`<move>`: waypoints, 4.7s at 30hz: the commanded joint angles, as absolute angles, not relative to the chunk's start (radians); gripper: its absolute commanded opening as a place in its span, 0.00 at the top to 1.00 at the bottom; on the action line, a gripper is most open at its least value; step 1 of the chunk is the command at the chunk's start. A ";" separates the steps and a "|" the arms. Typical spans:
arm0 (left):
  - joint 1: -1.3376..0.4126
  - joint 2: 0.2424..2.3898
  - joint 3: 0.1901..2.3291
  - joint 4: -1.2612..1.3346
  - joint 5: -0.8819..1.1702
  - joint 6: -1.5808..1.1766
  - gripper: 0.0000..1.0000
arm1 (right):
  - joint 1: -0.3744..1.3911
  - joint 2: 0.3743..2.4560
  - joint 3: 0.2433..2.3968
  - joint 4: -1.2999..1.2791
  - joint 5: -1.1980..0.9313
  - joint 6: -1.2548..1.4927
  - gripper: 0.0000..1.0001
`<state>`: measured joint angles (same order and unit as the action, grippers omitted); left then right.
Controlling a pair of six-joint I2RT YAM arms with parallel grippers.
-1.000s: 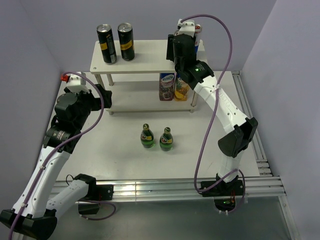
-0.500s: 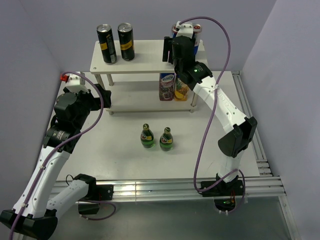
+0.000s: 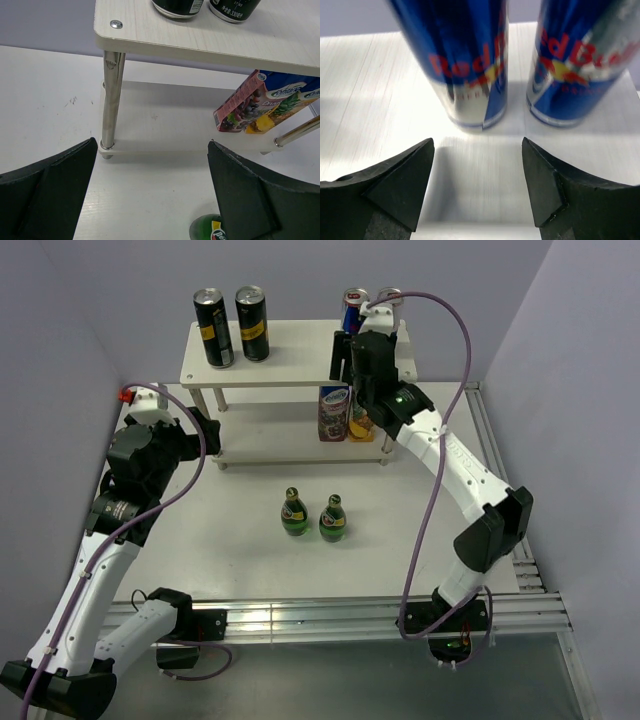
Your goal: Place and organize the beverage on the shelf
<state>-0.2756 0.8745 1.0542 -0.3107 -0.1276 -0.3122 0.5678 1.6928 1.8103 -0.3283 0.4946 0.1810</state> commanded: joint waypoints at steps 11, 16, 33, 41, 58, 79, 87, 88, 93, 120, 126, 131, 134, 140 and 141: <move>-0.268 0.891 1.077 -0.342 -0.061 -0.345 0.01 | 0.768 1.329 1.455 -0.298 0.621 0.279 0.22; -0.385 0.818 0.976 -0.334 -0.101 -0.445 0.01 | 0.940 1.093 1.198 -0.285 0.692 0.366 0.22; -1.192 0.923 0.755 -0.212 -0.698 -0.712 0.01 | 1.123 0.674 0.859 -0.544 0.795 0.681 0.24; -1.192 1.139 0.689 -0.049 -0.718 -0.733 0.01 | 1.123 0.621 0.822 -0.569 0.792 0.696 0.24; -1.161 1.357 0.482 0.376 -0.822 -0.706 0.01 | 1.123 0.603 0.756 -0.571 0.769 0.704 0.24; -0.965 1.669 0.486 0.750 -0.742 -0.584 0.29 | 1.123 0.652 0.701 -0.508 0.759 0.701 0.23; -0.959 1.640 0.551 0.655 -0.778 -0.532 0.94 | 1.123 0.637 0.680 -0.495 0.762 0.698 0.23; -0.959 1.619 0.560 0.631 -0.801 -0.523 0.99 | 1.121 0.637 0.677 -0.489 0.759 0.696 0.23; -0.957 1.537 0.623 0.525 -0.856 -0.463 1.00 | 1.121 0.638 0.667 -0.471 0.759 0.693 0.23; -0.496 1.578 0.992 0.434 -0.566 -0.357 1.00 | 1.123 0.514 0.629 -0.532 0.790 0.701 0.23; -0.442 1.666 1.074 0.452 -0.531 -0.357 1.00 | 1.121 0.523 0.620 -0.525 0.781 0.703 0.23; -0.414 1.713 1.121 0.460 -0.522 -0.368 1.00 | 1.121 0.540 0.621 -0.520 0.776 0.704 0.23; -0.405 1.764 1.163 0.442 -0.528 -0.371 1.00 | 1.123 0.540 0.618 -0.515 0.775 0.707 0.23; -0.399 1.784 1.166 0.448 -0.534 -0.391 1.00 | 1.121 0.538 0.612 -0.512 0.772 0.712 0.23; -0.399 1.784 1.161 0.442 -0.534 -0.393 1.00 | 1.123 0.538 0.612 -0.514 0.773 0.715 0.23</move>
<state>-0.4015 1.8126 1.1053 0.3058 -0.5198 -0.3805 1.1168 0.5381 0.6220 -0.5316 0.7589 0.6937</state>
